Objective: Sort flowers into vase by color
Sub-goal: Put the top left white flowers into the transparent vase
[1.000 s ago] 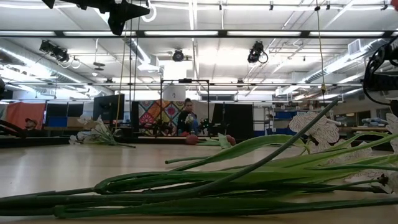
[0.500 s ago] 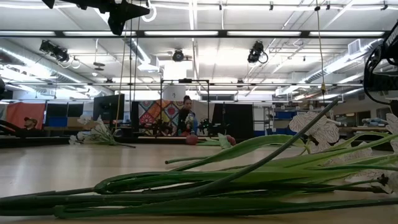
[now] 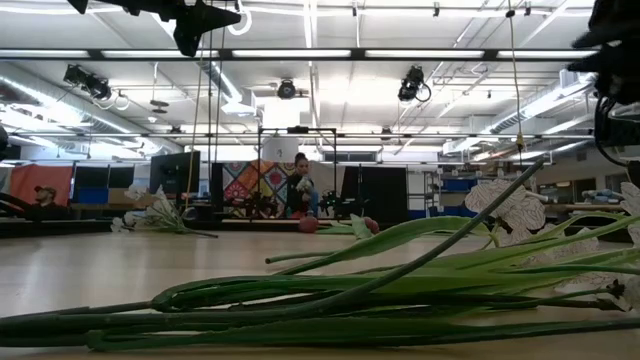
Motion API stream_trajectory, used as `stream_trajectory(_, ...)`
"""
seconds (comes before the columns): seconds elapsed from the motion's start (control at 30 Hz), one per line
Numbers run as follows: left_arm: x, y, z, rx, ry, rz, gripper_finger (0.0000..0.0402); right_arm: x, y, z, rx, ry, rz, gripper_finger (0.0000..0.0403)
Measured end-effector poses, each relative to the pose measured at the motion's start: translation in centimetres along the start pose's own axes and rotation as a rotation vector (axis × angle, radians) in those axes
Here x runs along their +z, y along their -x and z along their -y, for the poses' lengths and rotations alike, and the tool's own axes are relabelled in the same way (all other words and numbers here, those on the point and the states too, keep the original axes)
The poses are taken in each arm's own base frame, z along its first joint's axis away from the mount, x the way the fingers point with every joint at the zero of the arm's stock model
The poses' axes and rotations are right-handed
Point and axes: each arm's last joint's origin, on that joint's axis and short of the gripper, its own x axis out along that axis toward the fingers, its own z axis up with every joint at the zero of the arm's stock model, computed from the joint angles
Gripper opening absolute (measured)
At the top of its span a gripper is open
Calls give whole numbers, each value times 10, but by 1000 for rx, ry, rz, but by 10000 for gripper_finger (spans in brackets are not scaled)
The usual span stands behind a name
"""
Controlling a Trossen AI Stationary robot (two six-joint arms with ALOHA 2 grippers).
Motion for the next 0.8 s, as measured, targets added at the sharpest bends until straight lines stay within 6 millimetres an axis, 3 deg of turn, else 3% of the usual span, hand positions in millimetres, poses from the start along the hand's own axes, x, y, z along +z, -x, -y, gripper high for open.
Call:
stream_trajectory(0.3,0,0,0,0,0,1,183,12,0,-12,-55,-4,329,137)
stream_trajectory(0.57,0,0,0,0,0,1,183,51,13,-61,-127,88,486,137)
stream_trajectory(0.7,0,0,0,0,0,0,183,70,17,-84,-46,127,526,137)
stream_trajectory(0.8,0,0,0,0,0,1,183,73,11,-102,11,152,593,137)
